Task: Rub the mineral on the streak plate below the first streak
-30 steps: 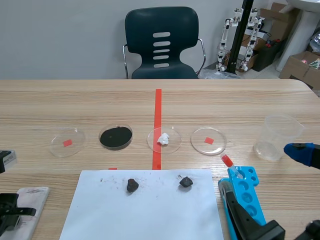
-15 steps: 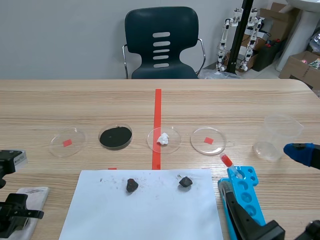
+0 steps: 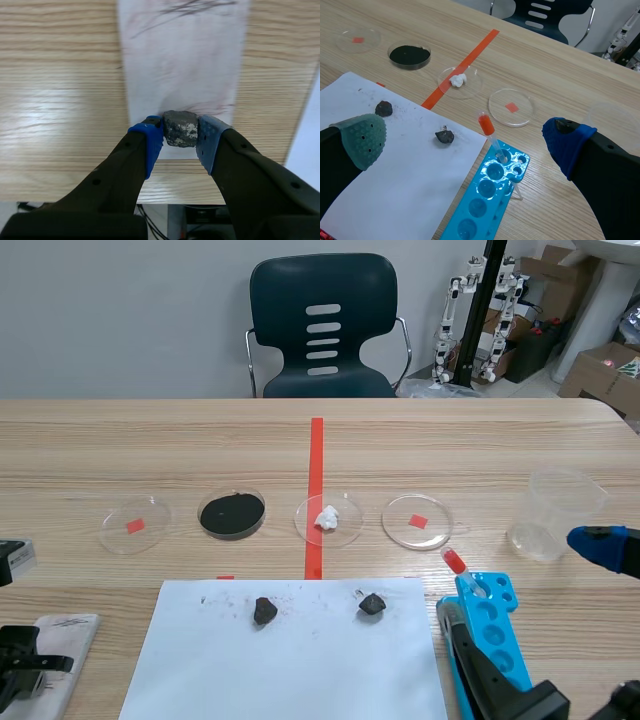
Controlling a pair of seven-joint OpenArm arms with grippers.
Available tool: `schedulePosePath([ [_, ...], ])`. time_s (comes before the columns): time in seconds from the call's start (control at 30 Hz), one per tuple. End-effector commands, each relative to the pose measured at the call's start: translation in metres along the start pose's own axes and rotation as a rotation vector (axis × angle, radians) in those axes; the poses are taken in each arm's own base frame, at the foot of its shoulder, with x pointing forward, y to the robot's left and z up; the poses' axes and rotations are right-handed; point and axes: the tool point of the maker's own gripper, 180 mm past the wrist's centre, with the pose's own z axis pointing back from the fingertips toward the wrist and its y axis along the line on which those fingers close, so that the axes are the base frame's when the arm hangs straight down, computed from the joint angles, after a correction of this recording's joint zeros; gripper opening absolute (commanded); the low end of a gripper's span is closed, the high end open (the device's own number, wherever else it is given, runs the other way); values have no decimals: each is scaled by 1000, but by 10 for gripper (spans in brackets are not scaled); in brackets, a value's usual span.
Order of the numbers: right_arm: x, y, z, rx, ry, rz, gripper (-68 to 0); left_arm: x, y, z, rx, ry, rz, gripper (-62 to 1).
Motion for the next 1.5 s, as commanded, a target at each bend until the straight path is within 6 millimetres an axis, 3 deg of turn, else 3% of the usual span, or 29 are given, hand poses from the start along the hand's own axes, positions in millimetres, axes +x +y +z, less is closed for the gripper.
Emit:
schedulePosePath([
  [0.0, 7, -2, -2, 1, -28, 4, 4, -8, -11, -3, -49, 20, 9, -543],
  [0.17, 7, -2, -2, 1, -28, 4, 4, 0, -15, -2, -69, -21, 13, -543],
  [0.3, 7, -2, -2, 1, -28, 4, 4, 19, -6, 4, -14, -124, -34, -543],
  [0.63, 7, -2, -2, 1, -28, 4, 4, 111, -14, 63, -10, -615, -151, -543],
  [0.77, 7, -2, -2, 1, -28, 4, 4, 129, -18, 82, -22, -785, -157, -543],
  [0.9, 7, -2, -2, 1, -28, 4, 4, 130, -25, 90, -36, -865, -209, -543],
  [1.07, 7, -2, -2, 1, -28, 4, 4, 123, -54, 105, -147, -964, -317, -543],
  [1.3, 7, -2, -2, 1, -28, 4, 4, 102, -101, 141, -346, -1119, -437, -543],
  [1.47, 7, -2, -2, 1, -28, 4, 4, 86, -112, 155, -418, -1158, -432, -543],
])
